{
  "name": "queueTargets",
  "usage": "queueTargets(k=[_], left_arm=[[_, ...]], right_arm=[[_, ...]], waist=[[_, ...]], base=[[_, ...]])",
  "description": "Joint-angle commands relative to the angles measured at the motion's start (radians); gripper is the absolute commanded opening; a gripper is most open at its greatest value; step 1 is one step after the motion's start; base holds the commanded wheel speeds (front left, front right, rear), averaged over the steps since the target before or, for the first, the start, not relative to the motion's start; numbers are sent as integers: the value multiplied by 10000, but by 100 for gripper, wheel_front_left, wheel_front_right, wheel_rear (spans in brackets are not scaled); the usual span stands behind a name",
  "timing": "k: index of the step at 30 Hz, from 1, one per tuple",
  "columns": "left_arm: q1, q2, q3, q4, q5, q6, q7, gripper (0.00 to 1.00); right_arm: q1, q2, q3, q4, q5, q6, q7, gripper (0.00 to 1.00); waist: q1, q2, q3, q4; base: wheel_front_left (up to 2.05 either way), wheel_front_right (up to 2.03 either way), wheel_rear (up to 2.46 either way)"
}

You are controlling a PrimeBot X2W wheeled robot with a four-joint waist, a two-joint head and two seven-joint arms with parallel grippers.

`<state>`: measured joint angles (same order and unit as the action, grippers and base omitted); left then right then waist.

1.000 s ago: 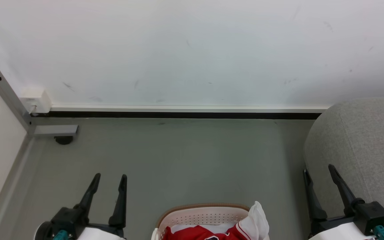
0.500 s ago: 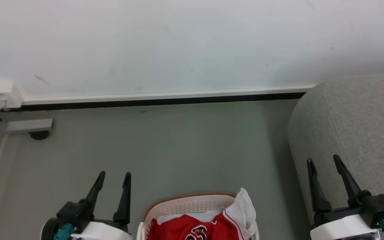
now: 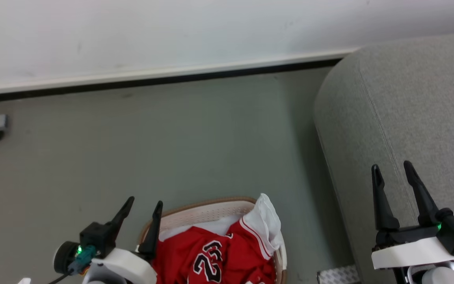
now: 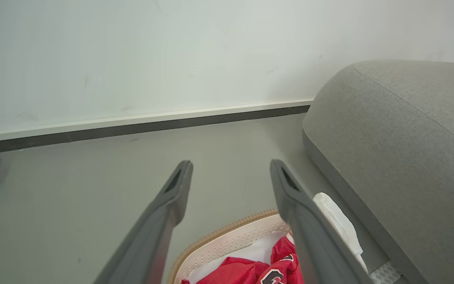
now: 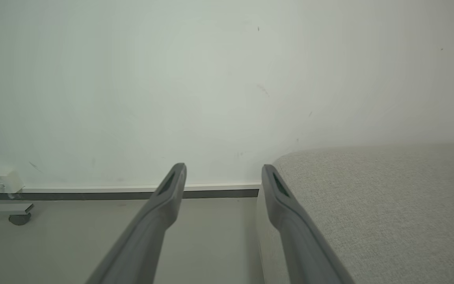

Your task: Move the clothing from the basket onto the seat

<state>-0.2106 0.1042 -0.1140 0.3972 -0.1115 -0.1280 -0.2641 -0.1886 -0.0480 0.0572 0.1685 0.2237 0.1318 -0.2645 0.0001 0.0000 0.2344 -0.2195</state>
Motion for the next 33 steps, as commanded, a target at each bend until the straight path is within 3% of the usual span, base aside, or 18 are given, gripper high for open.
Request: queueTargets(k=[1,16,24,33], left_arm=[[-258,178,-82,174,63,-18,-7,100],[-2327,1336,-3123,3603,-957,-16,407,100],[-3386,1834,-5296,4731,-2337,-17,1406,100],[-4498,2343,-7069,5424,-3821,-18,2887,100]], right_arm=[[-187,-41,-17,-90,55,-21,2,100],[-827,-37,14,-676,530,-21,2,100],[-1041,-37,219,-948,838,-21,2,100],[-1336,-35,292,-1204,1170,-21,2,100]], waist=[[-1,0,562,-393],[-1,0,2452,-1507],[-1,0,3433,-2021],[-1,0,4415,-2456]], base=[[0,0,0],[0,0,0],[0,0,0],[0,0,0]])
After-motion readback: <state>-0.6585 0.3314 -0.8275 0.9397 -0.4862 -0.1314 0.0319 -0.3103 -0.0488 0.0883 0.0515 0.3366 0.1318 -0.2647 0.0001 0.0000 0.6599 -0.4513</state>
